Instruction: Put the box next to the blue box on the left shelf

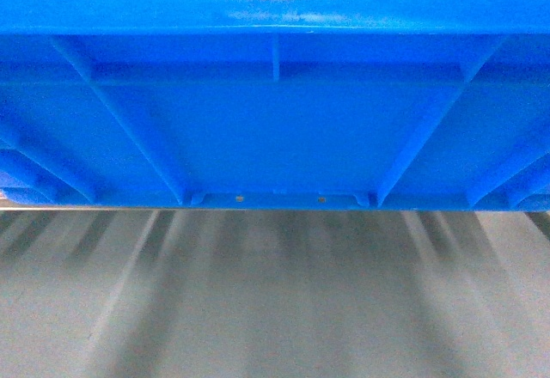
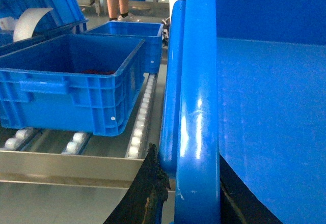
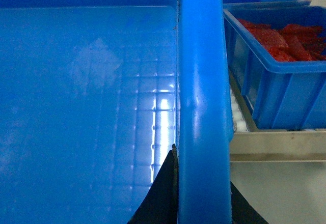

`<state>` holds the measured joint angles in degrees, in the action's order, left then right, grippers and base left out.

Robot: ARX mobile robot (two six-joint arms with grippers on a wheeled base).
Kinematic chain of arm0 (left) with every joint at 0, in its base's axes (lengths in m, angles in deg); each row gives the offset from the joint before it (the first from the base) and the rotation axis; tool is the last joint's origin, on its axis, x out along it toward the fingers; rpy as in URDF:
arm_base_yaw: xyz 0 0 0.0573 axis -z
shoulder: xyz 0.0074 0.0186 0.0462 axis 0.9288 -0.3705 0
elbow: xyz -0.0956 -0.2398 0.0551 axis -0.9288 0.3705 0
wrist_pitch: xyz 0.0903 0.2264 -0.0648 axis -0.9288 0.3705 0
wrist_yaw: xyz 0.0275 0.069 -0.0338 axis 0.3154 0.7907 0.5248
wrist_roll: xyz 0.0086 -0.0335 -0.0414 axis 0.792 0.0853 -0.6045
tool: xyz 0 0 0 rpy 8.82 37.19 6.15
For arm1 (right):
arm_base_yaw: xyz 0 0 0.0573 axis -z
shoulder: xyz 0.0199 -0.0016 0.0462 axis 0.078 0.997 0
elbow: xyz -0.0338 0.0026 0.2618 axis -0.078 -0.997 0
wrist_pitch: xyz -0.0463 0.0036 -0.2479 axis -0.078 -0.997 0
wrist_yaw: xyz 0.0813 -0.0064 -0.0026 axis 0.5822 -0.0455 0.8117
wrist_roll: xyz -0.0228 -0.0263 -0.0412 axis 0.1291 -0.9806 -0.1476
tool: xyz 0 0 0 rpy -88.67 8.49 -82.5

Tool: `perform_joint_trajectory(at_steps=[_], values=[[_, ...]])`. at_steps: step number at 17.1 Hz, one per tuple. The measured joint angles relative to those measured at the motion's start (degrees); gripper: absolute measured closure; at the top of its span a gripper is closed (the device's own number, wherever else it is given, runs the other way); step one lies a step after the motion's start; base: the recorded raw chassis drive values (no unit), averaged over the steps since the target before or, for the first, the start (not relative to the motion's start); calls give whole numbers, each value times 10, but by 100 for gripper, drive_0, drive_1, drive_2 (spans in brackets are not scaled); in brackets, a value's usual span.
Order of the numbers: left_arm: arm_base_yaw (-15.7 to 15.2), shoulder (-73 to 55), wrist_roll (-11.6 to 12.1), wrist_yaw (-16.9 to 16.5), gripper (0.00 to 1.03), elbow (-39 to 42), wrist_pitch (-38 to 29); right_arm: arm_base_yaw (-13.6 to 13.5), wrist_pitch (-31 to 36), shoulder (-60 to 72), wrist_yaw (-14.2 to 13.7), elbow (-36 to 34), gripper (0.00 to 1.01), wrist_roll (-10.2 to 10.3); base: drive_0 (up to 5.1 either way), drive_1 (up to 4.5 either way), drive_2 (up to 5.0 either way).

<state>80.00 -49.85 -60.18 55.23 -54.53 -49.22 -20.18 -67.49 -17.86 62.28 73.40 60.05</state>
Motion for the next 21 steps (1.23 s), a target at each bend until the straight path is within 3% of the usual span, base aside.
perform_joint_trajectory(at_steps=[21], values=[[0,0,0,1,87,0,0,0,1,0,1,0,93,0,8,400,-385]])
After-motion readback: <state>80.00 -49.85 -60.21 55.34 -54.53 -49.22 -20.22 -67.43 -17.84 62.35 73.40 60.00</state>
